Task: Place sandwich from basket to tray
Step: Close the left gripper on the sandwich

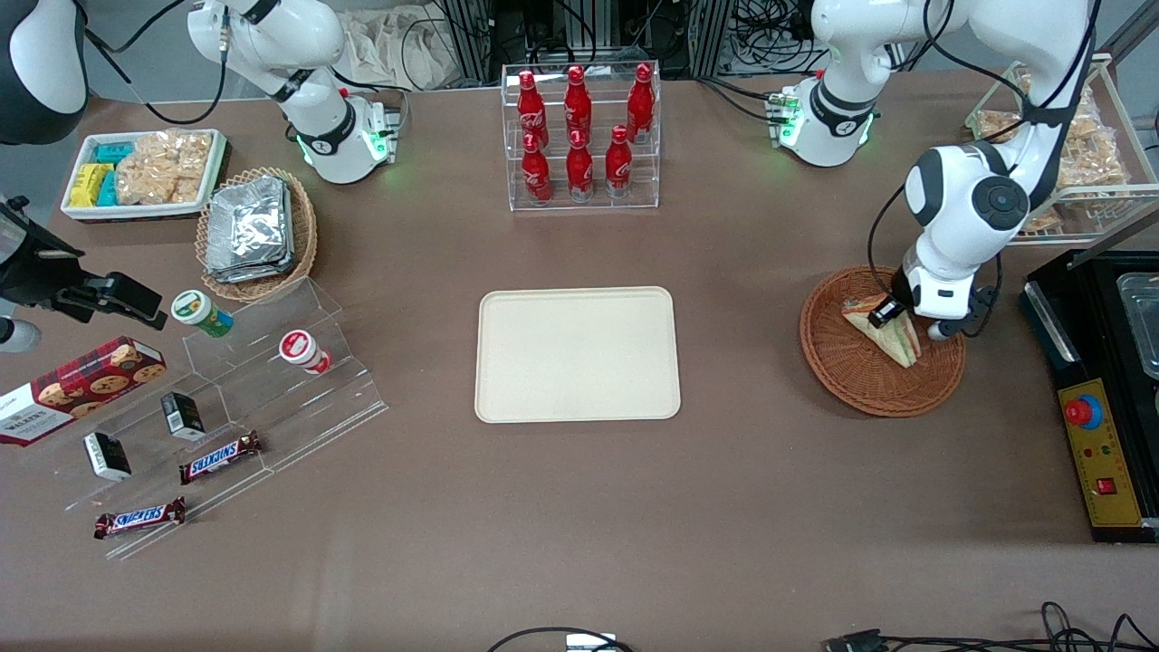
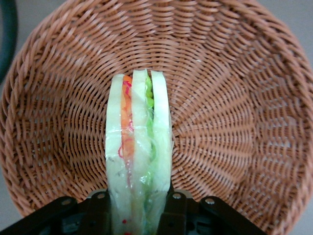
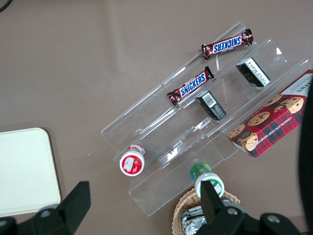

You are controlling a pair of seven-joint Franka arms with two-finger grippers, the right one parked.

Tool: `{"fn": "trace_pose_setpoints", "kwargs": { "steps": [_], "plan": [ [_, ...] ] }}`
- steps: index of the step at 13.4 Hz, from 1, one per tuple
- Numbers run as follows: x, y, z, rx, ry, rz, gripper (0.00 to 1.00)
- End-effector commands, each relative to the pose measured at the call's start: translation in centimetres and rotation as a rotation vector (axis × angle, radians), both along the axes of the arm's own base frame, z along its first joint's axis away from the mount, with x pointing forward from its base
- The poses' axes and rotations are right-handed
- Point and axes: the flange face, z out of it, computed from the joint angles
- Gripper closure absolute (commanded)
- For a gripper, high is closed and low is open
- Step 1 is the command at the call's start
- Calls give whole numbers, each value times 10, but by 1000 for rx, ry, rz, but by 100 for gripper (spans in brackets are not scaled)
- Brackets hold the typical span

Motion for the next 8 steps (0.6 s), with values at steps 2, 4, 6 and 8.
{"fn": "trace_pose_setpoints", "kwargs": {
  "steps": [2,4,6,8],
  "plan": [
    [18,-17,61,17,3,-136,100],
    [34,-36,89,25,13,-196,100],
    [50,-61,120,29,12,-258,100],
    [61,-91,141,32,3,-311,100]
  ]
}}
